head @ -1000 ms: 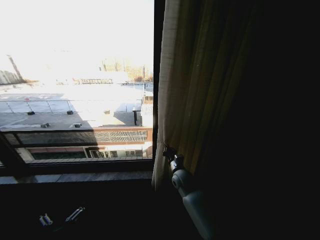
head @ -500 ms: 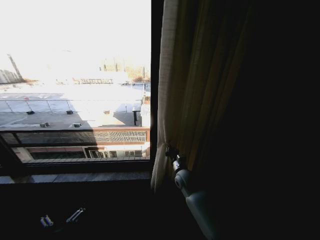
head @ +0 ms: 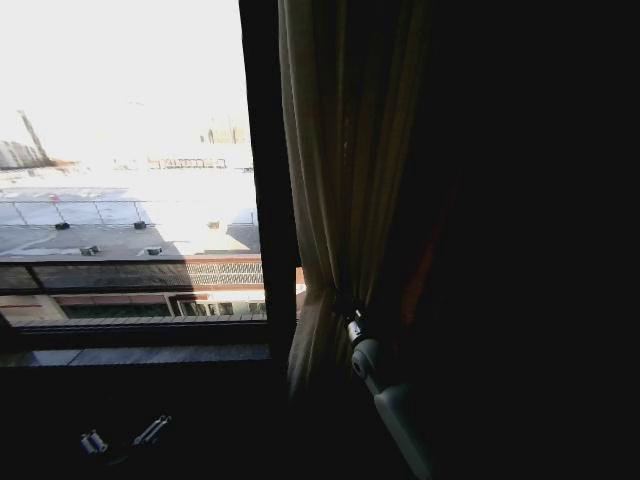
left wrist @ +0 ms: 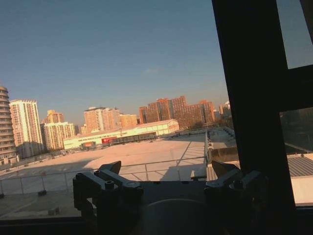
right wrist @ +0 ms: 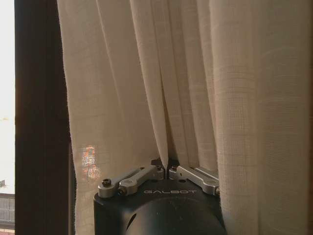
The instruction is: Open the curtains by pulling them apart, changing their state from closed to fully open.
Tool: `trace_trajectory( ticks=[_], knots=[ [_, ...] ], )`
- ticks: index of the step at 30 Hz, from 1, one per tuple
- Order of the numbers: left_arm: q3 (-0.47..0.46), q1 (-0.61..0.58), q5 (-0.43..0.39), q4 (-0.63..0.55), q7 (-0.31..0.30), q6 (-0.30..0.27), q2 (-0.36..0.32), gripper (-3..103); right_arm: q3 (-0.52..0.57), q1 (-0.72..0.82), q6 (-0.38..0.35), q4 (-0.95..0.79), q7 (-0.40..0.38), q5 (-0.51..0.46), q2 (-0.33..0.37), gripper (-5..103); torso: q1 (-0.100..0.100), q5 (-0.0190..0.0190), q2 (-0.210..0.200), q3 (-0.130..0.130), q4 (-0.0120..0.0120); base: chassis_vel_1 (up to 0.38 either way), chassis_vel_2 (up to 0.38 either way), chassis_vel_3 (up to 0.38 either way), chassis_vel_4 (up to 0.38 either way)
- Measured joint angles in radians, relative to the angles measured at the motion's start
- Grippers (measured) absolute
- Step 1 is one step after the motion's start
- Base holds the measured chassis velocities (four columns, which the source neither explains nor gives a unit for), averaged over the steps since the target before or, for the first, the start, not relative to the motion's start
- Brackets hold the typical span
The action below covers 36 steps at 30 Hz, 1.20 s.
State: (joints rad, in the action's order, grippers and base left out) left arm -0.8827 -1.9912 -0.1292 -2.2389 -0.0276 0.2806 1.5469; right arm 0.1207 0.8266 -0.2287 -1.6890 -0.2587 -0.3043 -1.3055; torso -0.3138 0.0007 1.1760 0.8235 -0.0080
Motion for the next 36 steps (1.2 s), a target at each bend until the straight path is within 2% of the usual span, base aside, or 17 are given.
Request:
trace_trajectory(
  ticks=[7,9,14,16,17,19,21,24,28,29,31,34,35,36],
  knots=[
    [0.006,0.002,0.005,0.001,0.001,0.002,0.004,100,0.070,0.004,-0.011,0.018,-0.028,0.000,-0.004,1,0.000,-0.0002,0.000,0.000,0.0006,-0.052,-0.058,0.067,0.043],
    [0.007,0.003,0.005,0.001,0.001,0.002,0.004,100,0.106,0.007,-0.027,0.027,-0.050,0.000,0.001,1,0.000,-0.0018,0.000,0.000,0.0009,0.024,0.035,-0.020,-0.006],
    [0.017,0.002,0.006,0.004,0.000,0.006,0.008,100,0.184,0.019,-0.062,0.035,-0.126,-0.008,0.021,1,0.000,-0.0008,0.000,0.000,0.0007,0.043,0.039,-0.042,-0.047],
    [0.024,0.002,0.010,0.006,0.002,0.011,0.011,100,0.218,0.029,-0.082,0.031,-0.182,-0.008,0.030,1,0.000,-0.0004,0.000,0.000,0.0004,0.000,0.000,0.000,0.000],
    [0.024,0.002,0.010,0.006,0.002,0.011,0.011,100,0.218,0.029,-0.082,0.031,-0.182,-0.008,0.030,1,0.000,-0.0004,0.000,0.000,0.0004,0.000,0.000,0.000,0.000],
    [0.027,0.002,0.012,0.006,0.005,0.012,0.013,100,0.233,0.038,-0.099,0.023,-0.237,-0.008,0.033,1,0.000,-0.0001,0.000,0.000,0.0002,0.000,0.000,0.000,0.000],
    [0.028,0.004,0.012,0.006,0.005,0.012,0.013,100,0.235,0.044,-0.108,0.015,-0.261,-0.009,0.033,1,0.000,-0.0001,0.000,0.000,0.0001,0.000,0.000,0.000,0.000],
    [0.027,0.005,0.012,0.006,0.005,0.012,0.011,100,0.233,0.053,-0.110,-0.001,-0.266,-0.017,0.032,1,0.000,-0.0003,0.000,0.000,0.0002,0.000,0.000,0.000,0.000],
    [0.024,0.007,0.009,0.007,0.005,0.012,0.007,100,0.220,0.074,-0.111,-0.044,-0.233,-0.039,0.035,-2,0.000,-0.0004,0.000,0.000,0.0003,0.000,0.000,0.000,0.000],
    [0.023,0.010,0.007,0.011,0.004,0.012,0.005,100,0.206,0.089,-0.112,-0.070,-0.213,-0.045,0.042,3,0.000,-0.0004,0.000,0.000,0.0005,0.000,0.000,0.000,0.000],
    [0.023,0.011,0.007,0.013,0.004,0.011,0.004,100,0.195,0.098,-0.112,-0.086,-0.207,-0.047,0.047,3,0.000,-0.0005,0.000,0.000,0.0003,0.000,0.000,0.000,0.000],
    [0.023,0.026,0.002,0.023,0.002,0.006,-0.004,100,0.107,0.181,-0.112,-0.207,-0.176,-0.048,0.094,19,0.000,-0.0004,0.000,0.000,0.0004,0.000,0.000,0.000,0.000],
    [0.023,0.026,0.002,0.023,0.002,0.006,-0.004,100,0.107,0.181,-0.112,-0.207,-0.176,-0.048,0.094,19,0.000,-0.0004,0.000,0.000,0.0004,0.000,0.000,0.000,0.000],
    [0.023,0.030,0.000,0.024,0.002,0.002,-0.008,100,0.087,0.207,-0.112,-0.243,-0.173,-0.052,0.103,25,0.000,-0.0005,0.000,0.000,0.0003,0.000,0.000,0.000,0.000]
  ],
)
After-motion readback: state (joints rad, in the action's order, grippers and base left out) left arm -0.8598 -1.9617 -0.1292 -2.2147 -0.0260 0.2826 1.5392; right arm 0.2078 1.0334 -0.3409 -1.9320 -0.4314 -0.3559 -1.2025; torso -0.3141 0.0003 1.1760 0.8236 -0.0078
